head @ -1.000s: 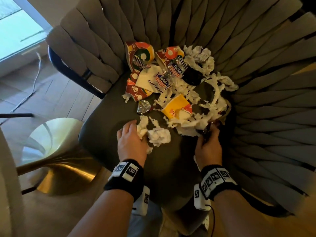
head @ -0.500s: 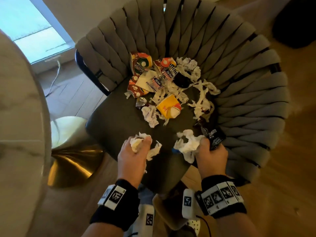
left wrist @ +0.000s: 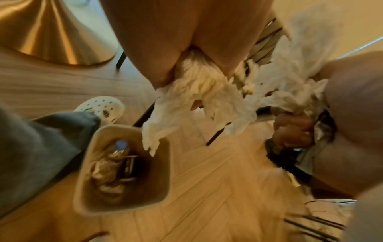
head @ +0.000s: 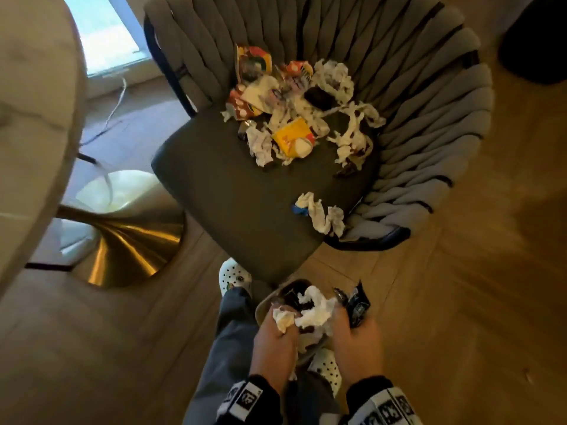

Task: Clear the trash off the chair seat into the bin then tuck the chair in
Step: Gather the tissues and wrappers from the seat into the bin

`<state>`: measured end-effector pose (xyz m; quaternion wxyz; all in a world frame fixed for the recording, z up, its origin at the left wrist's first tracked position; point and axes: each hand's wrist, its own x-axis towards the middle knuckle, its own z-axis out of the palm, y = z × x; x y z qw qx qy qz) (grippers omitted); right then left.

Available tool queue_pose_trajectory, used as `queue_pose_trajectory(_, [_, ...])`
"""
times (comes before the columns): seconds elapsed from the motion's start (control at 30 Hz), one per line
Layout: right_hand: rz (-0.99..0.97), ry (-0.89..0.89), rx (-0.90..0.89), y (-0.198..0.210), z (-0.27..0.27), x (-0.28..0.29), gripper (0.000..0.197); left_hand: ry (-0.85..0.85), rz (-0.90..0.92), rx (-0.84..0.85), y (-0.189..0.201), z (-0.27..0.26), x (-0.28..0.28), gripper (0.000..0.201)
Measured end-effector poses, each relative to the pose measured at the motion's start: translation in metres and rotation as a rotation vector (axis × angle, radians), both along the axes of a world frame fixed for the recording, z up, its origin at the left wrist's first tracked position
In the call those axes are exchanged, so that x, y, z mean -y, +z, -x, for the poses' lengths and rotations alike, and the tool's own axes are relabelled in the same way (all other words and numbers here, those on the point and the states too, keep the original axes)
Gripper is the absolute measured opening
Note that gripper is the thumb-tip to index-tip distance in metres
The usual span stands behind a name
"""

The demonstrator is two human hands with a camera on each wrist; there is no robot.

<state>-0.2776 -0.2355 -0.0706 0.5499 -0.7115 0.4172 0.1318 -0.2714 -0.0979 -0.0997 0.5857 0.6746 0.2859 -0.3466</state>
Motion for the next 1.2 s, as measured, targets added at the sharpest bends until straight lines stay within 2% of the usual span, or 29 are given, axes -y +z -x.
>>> queue_pose_trajectory(0.07, [0.026, 0.044, -0.087, -0.060, 0.017, -0.005, 0.014, -0.037, -0.080, -0.043, -0.045, 0.020, 0.006, 0.019])
queue_pose_trajectory(0.13, [0.038, 0.040, -0.151, -0.120, 0.030, -0.011, 0.028, 0.018, -0.084, -0.117, -0.088, 0.034, 0.008, 0.021])
queue_pose_trajectory(0.23, [0.042, 0.038, -0.211, -0.195, 0.039, -0.019, 0.040, -0.012, -0.163, -0.219, -0.152, 0.044, 0.006, 0.046])
queue_pose_trajectory(0.3, [0.033, 0.092, -0.215, -0.239, 0.043, -0.021, 0.051, -0.150, -0.203, -0.241, -0.190, 0.046, 0.004, 0.056])
queue_pose_trajectory(0.33, [0.027, 0.147, -0.235, -0.254, 0.045, -0.020, 0.062, -0.210, -0.206, -0.245, -0.206, 0.047, 0.003, 0.057])
queue_pose_trajectory(0.4, [0.001, 0.280, -0.315, -0.276, 0.048, -0.017, 0.086, -0.226, -0.164, -0.293, -0.226, 0.046, 0.003, 0.065])
queue_pose_trajectory(0.47, [0.023, 0.381, -0.340, -0.280, 0.050, -0.010, 0.087, -0.150, -0.114, -0.375, -0.231, 0.045, 0.004, 0.081])
queue_pose_trajectory(0.5, [0.062, 0.423, -0.321, -0.273, 0.050, -0.006, 0.079, -0.124, -0.103, -0.375, -0.227, 0.044, 0.004, 0.085])
queue_pose_trajectory(0.53, [0.102, 0.453, -0.290, -0.261, 0.048, -0.001, 0.067, -0.152, -0.116, -0.344, -0.218, 0.042, 0.002, 0.081])
queue_pose_trajectory(0.6, [0.159, 0.479, -0.213, -0.223, 0.038, 0.005, 0.038, -0.254, -0.194, -0.236, -0.188, 0.032, -0.003, 0.054])
queue_pose_trajectory(0.67, [0.221, 0.492, -0.098, -0.173, 0.018, 0.006, 0.023, -0.351, -0.238, -0.154, -0.151, 0.020, -0.012, 0.033])
queue_pose_trajectory(0.77, [0.440, 0.457, 0.235, -0.105, -0.036, 0.001, 0.026, -0.484, -0.235, -0.052, -0.096, -0.007, -0.026, 0.020])
queue_pose_trajectory(0.8, [0.512, 0.418, 0.328, -0.090, -0.057, -0.002, 0.036, -0.521, -0.243, -0.012, -0.078, -0.018, -0.029, 0.017])
queue_pose_trajectory(0.83, [0.533, 0.365, 0.346, -0.081, -0.080, -0.005, 0.051, -0.546, -0.248, 0.030, -0.062, -0.031, -0.032, 0.015])
queue_pose_trajectory(0.9, [0.446, 0.281, 0.187, -0.076, -0.127, -0.014, 0.079, -0.592, -0.265, 0.116, -0.033, -0.058, -0.037, 0.012])
queue_pose_trajectory(0.97, [0.479, 0.320, -0.018, -0.088, -0.163, -0.023, 0.084, -0.587, -0.291, 0.192, -0.014, -0.090, -0.041, 0.012])
queue_pose_trajectory(1.03, [0.623, 0.410, -0.117, -0.102, -0.184, -0.031, 0.068, -0.545, -0.322, 0.270, -0.005, -0.128, -0.043, 0.011])
queue_pose_trajectory(1.1, [0.709, 0.457, -0.107, -0.112, -0.194, -0.031, 0.049, -0.501, -0.366, 0.355, 0.000, -0.172, -0.043, 0.015])
queue_pose_trajectory(1.2, [0.602, 0.478, 0.021, -0.116, -0.197, -0.019, 0.029, -0.508, -0.529, 0.531, 0.000, -0.239, -0.035, 0.038])
